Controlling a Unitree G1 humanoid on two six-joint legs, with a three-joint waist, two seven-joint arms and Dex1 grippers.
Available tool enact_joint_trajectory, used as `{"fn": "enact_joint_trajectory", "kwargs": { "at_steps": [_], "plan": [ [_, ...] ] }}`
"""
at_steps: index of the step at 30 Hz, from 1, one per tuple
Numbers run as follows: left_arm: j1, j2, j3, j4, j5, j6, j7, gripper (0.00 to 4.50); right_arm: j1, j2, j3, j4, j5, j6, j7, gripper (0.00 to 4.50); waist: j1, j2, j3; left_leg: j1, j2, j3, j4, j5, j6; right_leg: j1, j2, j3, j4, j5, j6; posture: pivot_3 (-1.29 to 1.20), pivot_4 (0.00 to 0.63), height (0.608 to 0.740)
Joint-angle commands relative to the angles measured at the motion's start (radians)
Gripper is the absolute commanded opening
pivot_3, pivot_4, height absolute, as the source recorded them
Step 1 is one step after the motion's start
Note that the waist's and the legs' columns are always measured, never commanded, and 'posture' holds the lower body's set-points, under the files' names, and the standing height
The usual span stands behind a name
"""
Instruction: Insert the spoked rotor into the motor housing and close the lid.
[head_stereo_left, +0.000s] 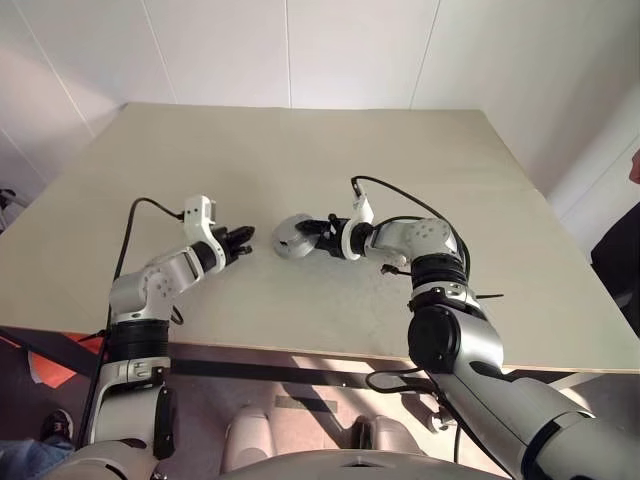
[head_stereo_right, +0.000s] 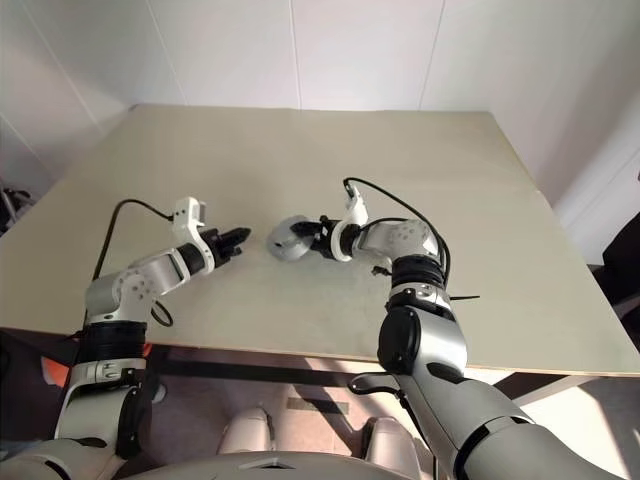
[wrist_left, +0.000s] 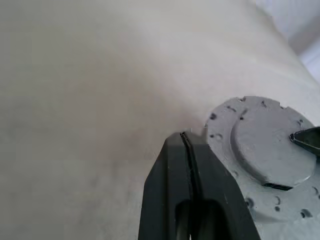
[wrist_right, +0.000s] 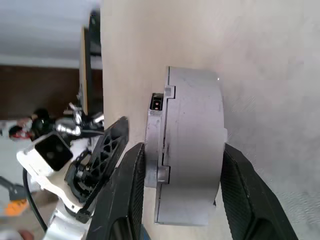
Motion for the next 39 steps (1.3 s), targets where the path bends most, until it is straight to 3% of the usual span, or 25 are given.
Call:
{"fn": "enact_joint_trajectory", "kwargs": {
  "at_steps": [1,8,9,11,17,20,29,39],
  "plan": [
    [-0.040,-0.014,0.090,-0.002,-0.059,-0.060,0.028,0.00,-0.092,-0.008,-0.060,0.010,0.094,-0.068,-0.004,2.06,0.000,0.000,0.000,-0.002,0.000,0.000,0.000,0.000,0.000,-0.002,0.000,0.000,0.000,0.000,0.000,0.00,0.000,0.740],
    [-0.030,-0.063,0.164,-0.021,-0.183,-0.031,0.020,0.00,-0.169,-0.005,-0.127,0.007,0.253,0.006,0.045,2.06,0.000,0.000,0.000,-0.008,0.000,0.000,0.000,0.000,0.001,-0.007,0.000,-0.001,0.000,0.000,0.000,0.00,0.000,0.740],
    [-0.023,-0.069,0.168,-0.035,-0.217,-0.006,0.007,0.18,-0.169,0.002,-0.118,-0.013,0.270,0.028,0.051,2.06,0.000,0.000,0.000,-0.008,0.000,0.000,0.000,-0.001,0.001,-0.007,0.000,-0.001,0.000,0.000,0.000,0.00,0.000,0.740],
    [-0.012,-0.079,0.180,-0.059,-0.270,0.024,0.003,0.59,-0.164,0.016,-0.101,-0.045,0.292,0.058,0.045,2.06,0.000,0.000,0.000,-0.008,0.000,0.000,0.000,-0.001,0.001,-0.007,0.000,-0.001,0.000,0.000,0.000,0.00,0.000,0.740],
    [0.013,-0.096,0.238,-0.064,-0.393,0.058,0.030,2.54,-0.148,0.033,-0.073,-0.075,0.311,0.082,0.017,2.06,0.002,0.000,0.000,-0.008,0.001,0.000,0.003,-0.001,0.001,-0.007,0.000,0.000,0.001,0.000,0.000,0.00,0.000,0.740],
    [0.016,-0.105,0.286,-0.060,-0.543,0.164,0.065,3.51,-0.132,0.035,-0.038,-0.066,0.288,0.089,0.017,2.06,0.004,0.000,0.000,-0.008,0.001,0.000,0.005,-0.001,0.001,-0.007,0.000,0.000,0.002,0.000,0.000,0.00,0.000,0.740],
    [-0.027,-0.122,0.305,-0.004,-0.747,0.226,0.110,3.51,-0.103,0.049,0.023,-0.097,0.304,0.135,0.037,2.06,0.007,-0.001,0.000,-0.008,0.001,0.000,0.005,-0.001,0.001,-0.007,0.000,0.000,0.003,0.001,0.000,0.00,0.000,0.740],
    [-0.093,-0.135,0.207,0.092,-0.695,0.208,0.089,3.51,-0.087,0.065,0.033,-0.190,0.328,0.155,0.023,2.06,0.010,-0.001,0.000,-0.009,0.001,-0.001,0.007,-0.001,0.001,-0.006,0.000,0.000,0.003,0.002,0.002,0.00,0.000,0.740]
  ]
}}
